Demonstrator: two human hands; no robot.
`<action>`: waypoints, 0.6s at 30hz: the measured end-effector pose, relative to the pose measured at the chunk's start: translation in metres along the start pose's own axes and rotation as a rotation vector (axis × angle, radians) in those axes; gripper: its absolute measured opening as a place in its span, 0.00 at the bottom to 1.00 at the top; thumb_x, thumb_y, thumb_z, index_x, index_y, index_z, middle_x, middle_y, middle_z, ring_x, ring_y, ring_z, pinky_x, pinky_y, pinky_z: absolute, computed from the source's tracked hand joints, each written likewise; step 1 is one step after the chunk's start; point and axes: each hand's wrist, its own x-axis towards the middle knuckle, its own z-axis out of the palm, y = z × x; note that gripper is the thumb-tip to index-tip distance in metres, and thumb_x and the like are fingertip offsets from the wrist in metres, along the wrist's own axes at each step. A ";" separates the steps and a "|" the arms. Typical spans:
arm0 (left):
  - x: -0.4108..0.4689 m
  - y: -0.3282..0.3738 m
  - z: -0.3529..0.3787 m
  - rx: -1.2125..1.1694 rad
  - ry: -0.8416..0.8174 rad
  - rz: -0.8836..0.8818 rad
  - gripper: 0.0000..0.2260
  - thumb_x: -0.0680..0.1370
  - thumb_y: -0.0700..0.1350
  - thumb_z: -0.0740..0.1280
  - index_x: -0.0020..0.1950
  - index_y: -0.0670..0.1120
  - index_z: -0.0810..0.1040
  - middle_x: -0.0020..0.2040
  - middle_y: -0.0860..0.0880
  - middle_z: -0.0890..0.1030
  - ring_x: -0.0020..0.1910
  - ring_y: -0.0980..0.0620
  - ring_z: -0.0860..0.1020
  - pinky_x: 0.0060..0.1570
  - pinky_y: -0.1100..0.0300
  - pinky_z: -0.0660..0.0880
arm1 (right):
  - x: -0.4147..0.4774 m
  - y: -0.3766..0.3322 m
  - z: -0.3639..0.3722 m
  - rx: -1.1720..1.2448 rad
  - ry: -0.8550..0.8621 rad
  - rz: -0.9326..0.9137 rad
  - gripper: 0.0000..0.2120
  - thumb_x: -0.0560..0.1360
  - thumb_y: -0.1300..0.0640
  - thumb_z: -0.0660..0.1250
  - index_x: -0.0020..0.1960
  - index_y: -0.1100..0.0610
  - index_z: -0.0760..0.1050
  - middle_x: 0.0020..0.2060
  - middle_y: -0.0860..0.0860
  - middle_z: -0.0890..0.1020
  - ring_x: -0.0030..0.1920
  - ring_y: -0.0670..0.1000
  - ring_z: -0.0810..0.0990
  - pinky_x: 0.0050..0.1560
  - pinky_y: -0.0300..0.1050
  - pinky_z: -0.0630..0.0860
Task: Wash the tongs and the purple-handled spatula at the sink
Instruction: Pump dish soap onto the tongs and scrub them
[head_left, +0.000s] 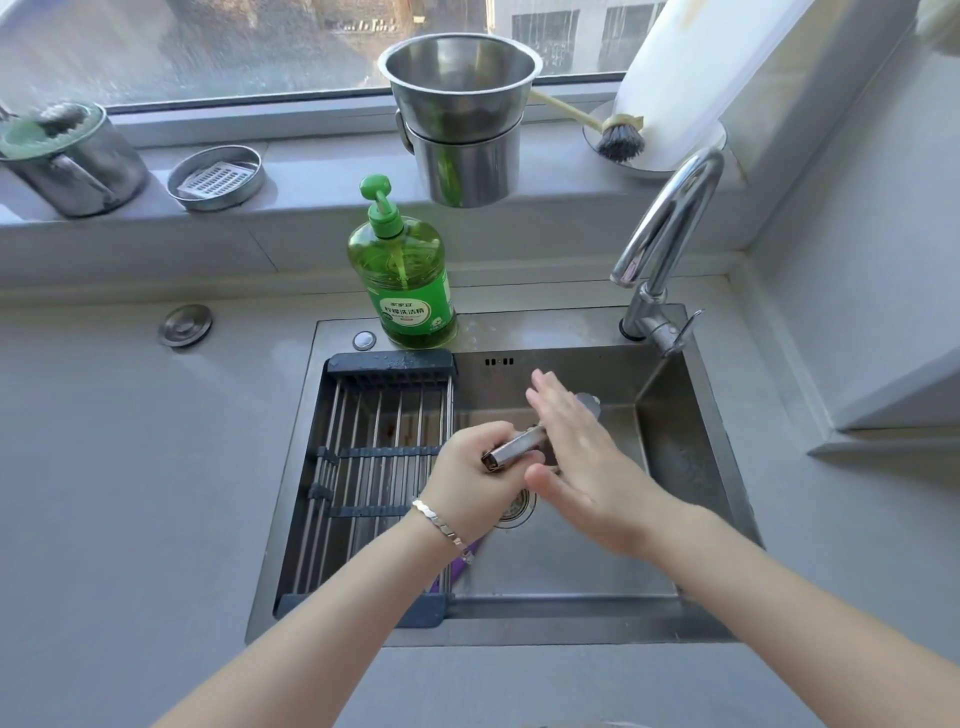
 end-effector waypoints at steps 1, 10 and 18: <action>0.000 0.002 0.000 -0.005 -0.009 -0.003 0.10 0.70 0.36 0.69 0.30 0.40 0.72 0.25 0.53 0.70 0.23 0.61 0.69 0.27 0.72 0.65 | -0.001 -0.004 0.001 0.001 -0.005 -0.016 0.53 0.67 0.24 0.34 0.76 0.63 0.47 0.74 0.51 0.43 0.74 0.41 0.36 0.75 0.47 0.41; -0.001 -0.005 0.001 0.001 0.032 -0.017 0.11 0.68 0.39 0.67 0.27 0.44 0.70 0.24 0.56 0.70 0.24 0.59 0.67 0.28 0.62 0.70 | -0.003 -0.012 0.008 -0.028 -0.014 -0.045 0.51 0.67 0.24 0.34 0.75 0.62 0.42 0.74 0.52 0.41 0.75 0.45 0.35 0.75 0.47 0.39; -0.002 -0.008 -0.001 -0.024 0.052 0.033 0.11 0.65 0.45 0.67 0.26 0.41 0.70 0.23 0.54 0.68 0.24 0.59 0.65 0.27 0.63 0.70 | -0.003 -0.003 0.011 0.034 0.029 0.008 0.54 0.64 0.23 0.33 0.76 0.60 0.45 0.74 0.47 0.42 0.74 0.40 0.35 0.75 0.45 0.39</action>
